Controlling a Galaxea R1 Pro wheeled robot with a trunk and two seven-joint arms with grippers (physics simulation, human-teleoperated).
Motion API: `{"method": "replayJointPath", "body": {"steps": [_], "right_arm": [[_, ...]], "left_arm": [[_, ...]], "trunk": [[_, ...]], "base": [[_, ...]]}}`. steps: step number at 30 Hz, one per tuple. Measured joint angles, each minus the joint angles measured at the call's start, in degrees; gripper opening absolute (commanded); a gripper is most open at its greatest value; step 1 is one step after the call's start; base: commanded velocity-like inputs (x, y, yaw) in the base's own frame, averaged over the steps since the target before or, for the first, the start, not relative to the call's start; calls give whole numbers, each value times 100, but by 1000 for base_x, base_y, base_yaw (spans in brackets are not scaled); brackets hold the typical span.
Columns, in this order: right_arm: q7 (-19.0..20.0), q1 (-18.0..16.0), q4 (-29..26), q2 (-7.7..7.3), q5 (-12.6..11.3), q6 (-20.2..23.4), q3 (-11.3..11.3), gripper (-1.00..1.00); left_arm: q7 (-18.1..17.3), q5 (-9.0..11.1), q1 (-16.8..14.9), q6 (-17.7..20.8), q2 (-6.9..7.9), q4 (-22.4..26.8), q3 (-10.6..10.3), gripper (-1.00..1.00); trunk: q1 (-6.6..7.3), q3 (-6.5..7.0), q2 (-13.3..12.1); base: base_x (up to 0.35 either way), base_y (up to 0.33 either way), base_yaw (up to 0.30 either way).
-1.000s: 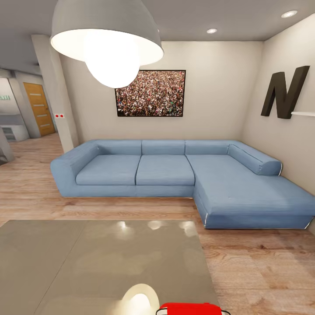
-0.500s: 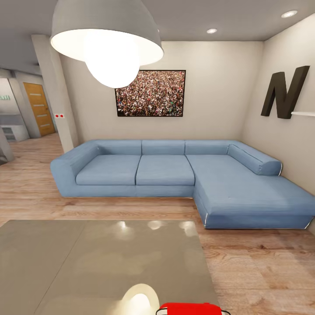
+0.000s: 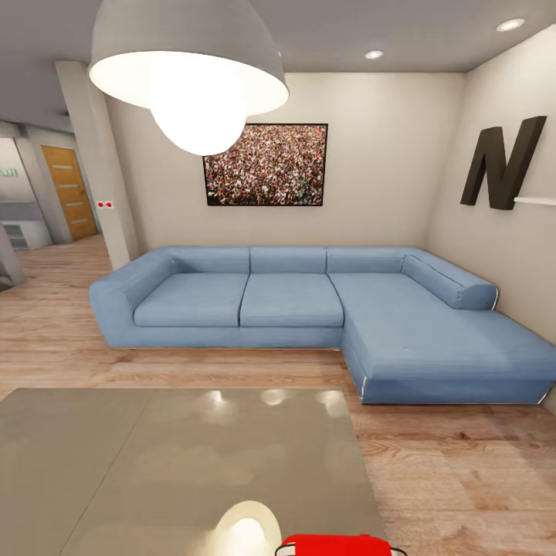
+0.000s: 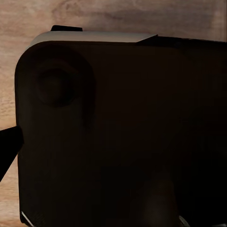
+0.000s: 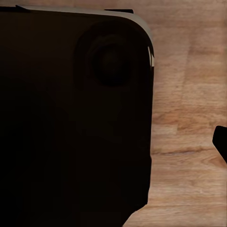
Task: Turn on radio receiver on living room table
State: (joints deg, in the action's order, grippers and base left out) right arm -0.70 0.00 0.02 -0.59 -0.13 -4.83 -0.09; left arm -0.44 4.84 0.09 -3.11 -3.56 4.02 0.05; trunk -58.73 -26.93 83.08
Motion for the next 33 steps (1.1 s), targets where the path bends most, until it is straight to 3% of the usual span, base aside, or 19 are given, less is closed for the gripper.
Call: {"method": "replayJointPath", "body": {"steps": [33], "right_arm": [[-8, 0, -2, 6, 17, -16, 16, 100]], "left_arm": [[0, -1, 0, 47, -4, 2, -22, 100]], "trunk": [[702, 516, -1282]], "base": [[0, 0, 0]]}}
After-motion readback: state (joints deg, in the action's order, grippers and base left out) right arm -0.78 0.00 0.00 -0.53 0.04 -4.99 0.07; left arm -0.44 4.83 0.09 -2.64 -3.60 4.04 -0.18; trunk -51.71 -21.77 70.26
